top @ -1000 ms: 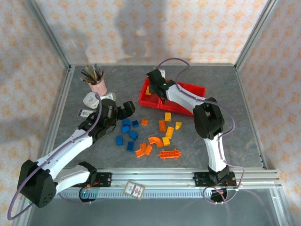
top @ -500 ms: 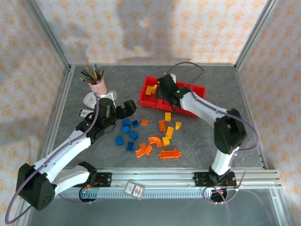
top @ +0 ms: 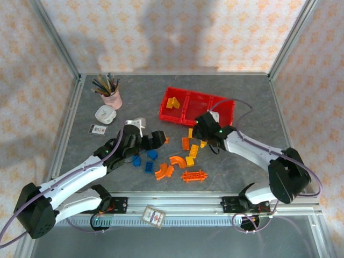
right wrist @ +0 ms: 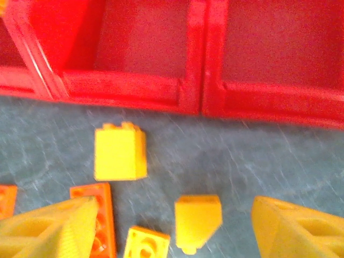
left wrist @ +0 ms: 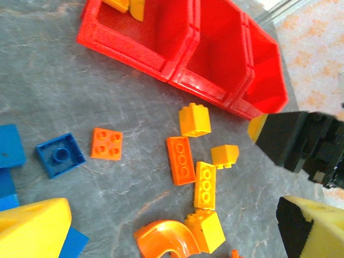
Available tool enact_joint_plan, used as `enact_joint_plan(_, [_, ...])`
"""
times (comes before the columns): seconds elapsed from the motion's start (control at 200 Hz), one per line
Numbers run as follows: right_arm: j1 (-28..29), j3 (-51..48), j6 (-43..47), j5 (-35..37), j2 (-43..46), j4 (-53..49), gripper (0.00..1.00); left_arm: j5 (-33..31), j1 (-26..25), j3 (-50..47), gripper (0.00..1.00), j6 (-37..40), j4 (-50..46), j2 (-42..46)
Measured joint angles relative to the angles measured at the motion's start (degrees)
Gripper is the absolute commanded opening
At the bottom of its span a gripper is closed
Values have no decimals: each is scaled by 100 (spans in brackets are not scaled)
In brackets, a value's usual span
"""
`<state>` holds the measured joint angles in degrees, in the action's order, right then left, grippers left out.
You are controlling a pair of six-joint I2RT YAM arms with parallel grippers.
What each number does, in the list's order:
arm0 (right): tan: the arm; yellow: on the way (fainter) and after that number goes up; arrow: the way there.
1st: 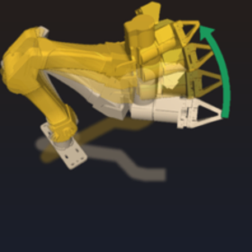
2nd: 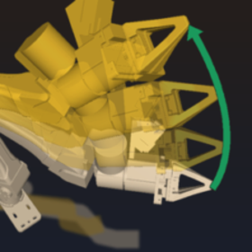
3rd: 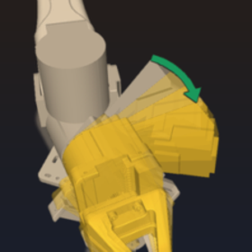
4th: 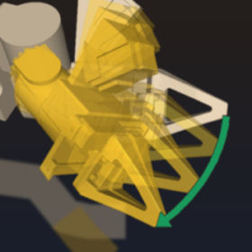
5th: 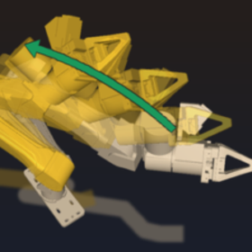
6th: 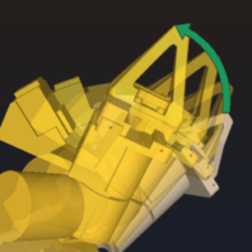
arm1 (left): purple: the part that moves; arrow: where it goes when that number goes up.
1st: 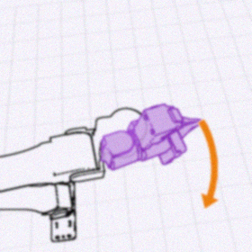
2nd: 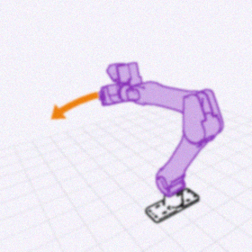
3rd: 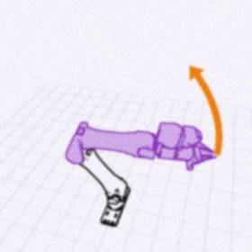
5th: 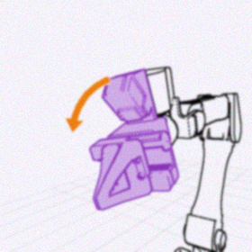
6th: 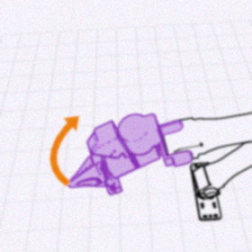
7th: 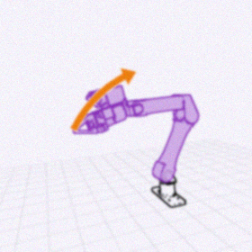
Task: Sort the legos into containers by color
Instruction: Pick up the lego from the center of the table.
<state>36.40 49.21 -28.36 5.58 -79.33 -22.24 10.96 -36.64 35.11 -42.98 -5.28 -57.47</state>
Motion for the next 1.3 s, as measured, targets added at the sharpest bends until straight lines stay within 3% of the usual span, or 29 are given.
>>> enact_joint_plan(0.22, [9,-570,-212,-114,-20,280,79,-11,-151,-120,99,-221,365,-81])
enact_joint_plan(0.931, [9,-588,-164,-61,-994,992,43,-114,-164,-120,99,-350,476,-361])
enact_joint_plan(1.301, [9,-557,44,-81,-793,907,36,-131,-164,-109,99,-350,474,-339])
